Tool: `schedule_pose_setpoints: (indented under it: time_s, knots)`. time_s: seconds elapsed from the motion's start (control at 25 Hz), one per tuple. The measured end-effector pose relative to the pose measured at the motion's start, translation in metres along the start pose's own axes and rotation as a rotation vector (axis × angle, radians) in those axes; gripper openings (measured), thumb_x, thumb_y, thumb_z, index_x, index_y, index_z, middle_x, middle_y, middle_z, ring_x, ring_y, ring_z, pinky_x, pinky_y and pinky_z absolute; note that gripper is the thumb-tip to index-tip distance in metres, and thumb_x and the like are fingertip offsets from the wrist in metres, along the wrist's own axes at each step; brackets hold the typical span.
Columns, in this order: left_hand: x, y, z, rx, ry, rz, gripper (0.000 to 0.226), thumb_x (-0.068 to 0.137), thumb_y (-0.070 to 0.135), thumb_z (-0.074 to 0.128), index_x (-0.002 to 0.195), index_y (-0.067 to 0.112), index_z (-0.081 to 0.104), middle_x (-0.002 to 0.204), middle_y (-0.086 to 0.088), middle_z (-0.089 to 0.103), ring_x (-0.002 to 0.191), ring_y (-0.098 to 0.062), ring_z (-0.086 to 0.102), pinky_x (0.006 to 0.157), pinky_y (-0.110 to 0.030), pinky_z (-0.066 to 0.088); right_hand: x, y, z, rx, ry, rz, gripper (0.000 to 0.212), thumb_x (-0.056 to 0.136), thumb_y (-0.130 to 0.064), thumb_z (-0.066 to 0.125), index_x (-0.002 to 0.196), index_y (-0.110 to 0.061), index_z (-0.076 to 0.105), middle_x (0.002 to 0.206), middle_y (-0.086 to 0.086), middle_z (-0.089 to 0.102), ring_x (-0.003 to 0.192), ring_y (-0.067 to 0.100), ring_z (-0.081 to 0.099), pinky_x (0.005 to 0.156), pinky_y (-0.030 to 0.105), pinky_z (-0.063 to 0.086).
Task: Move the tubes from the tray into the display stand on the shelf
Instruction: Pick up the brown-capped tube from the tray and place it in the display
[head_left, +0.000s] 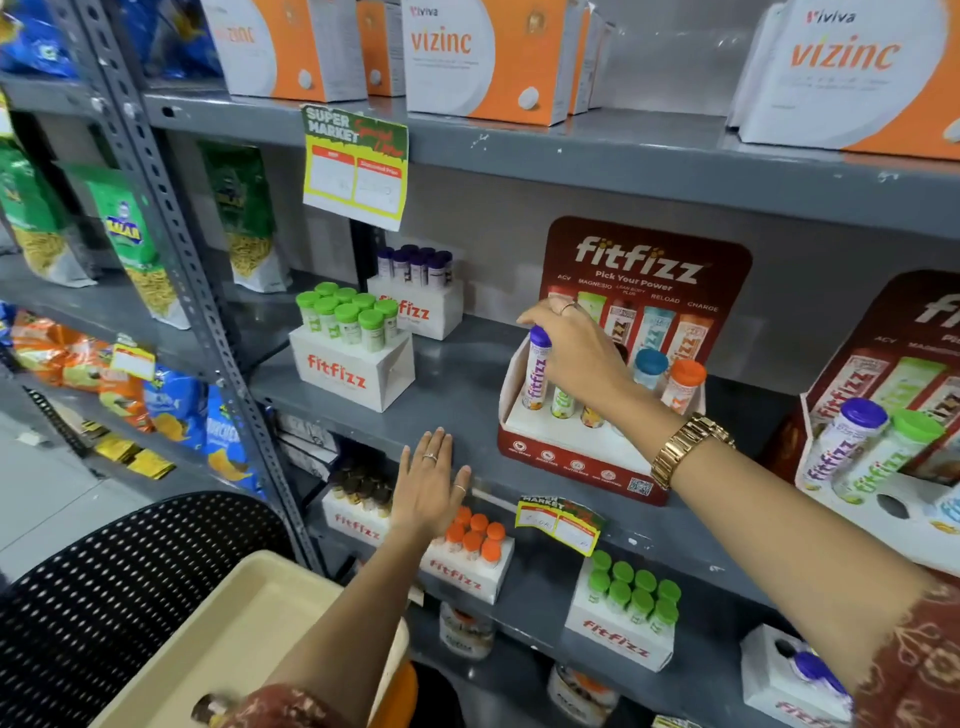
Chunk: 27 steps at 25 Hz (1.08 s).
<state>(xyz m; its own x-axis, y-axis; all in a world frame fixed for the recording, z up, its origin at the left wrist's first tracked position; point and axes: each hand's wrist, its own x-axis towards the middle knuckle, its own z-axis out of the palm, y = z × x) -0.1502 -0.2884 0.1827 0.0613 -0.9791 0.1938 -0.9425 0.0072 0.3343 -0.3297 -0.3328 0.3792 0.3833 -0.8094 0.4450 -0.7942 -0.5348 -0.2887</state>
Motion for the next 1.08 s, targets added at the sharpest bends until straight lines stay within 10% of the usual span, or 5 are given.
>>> schedule_pose_setpoints:
  time_s: [0.52, 1.08]
  knots:
    - [-0.199, -0.132, -0.012, 0.115, 0.0, -0.414, 0.051, 0.098, 0.024, 0.036, 0.143, 0.004, 0.022, 0.154, -0.014, 0.022, 0.142, -0.03, 0.019, 0.116, -0.045, 0.016, -0.089, -0.137, 0.187, 0.229, -0.335, -0.36, 0.036, 0.076, 0.006, 0.044, 0.104, -0.003, 0.064, 0.106, 0.018, 0.065, 0.097, 0.036, 0.059, 0.077, 0.04, 0.048]
    - [-0.34, -0.205, 0.067, 0.052, -0.264, -0.784, 0.059, 0.098, 0.034, 0.029, 0.146, 0.007, 0.006, 0.157, -0.011, 0.006, 0.144, -0.027, 0.006, 0.117, -0.043, 0.009, -0.214, -0.202, 0.34, 0.05, -1.014, -0.293, 0.031, 0.09, -0.031, 0.048, 0.11, -0.007, 0.05, 0.111, 0.016, 0.059, 0.098, 0.033, 0.058, 0.069, 0.032, 0.04]
